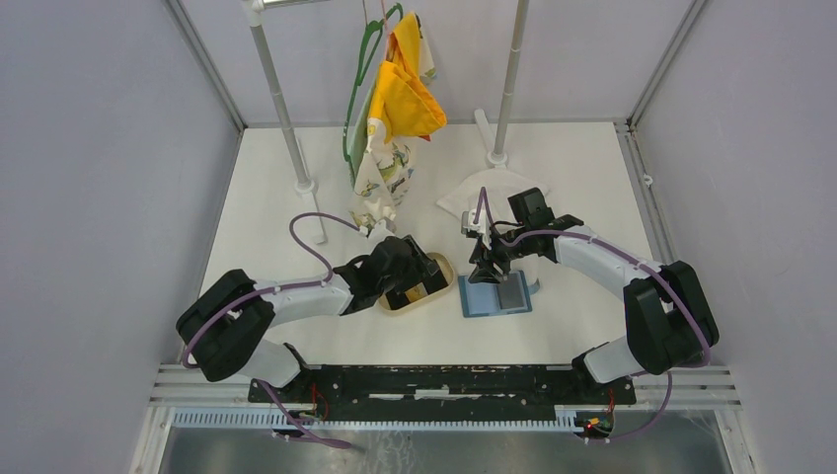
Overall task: Put the credit cards into the card holder
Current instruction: Pick up the credit card from the storage box.
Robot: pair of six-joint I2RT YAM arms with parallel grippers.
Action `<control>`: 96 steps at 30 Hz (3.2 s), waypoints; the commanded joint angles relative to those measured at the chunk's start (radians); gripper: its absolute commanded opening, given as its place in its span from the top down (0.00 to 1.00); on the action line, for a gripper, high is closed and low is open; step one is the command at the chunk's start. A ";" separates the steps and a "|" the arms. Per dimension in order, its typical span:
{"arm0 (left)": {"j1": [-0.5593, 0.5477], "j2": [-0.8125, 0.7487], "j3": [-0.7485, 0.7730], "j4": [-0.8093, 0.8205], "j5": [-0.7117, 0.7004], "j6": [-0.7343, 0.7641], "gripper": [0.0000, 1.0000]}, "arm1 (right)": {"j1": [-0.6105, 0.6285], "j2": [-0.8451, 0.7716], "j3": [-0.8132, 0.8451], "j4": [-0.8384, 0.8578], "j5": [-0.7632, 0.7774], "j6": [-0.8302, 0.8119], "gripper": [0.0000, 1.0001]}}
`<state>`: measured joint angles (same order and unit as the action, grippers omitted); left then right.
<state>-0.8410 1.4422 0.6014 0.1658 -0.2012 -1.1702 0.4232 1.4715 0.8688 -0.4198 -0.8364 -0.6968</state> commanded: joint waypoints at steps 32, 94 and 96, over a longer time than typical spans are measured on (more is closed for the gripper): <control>0.005 0.124 0.125 -0.052 -0.031 0.053 0.28 | 0.018 0.058 -0.091 0.497 0.143 0.716 0.41; 0.014 0.058 0.041 0.223 0.089 0.063 0.71 | 0.127 0.206 -0.026 0.467 0.325 0.872 0.85; 0.016 0.062 0.037 0.238 0.099 0.060 0.71 | 0.127 0.205 -0.025 0.467 0.323 0.872 0.85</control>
<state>-0.8207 1.5337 0.6262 0.2146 -0.1799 -1.1095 0.5331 1.6604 0.8410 0.0448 -0.4644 0.1669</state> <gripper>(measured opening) 0.292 0.153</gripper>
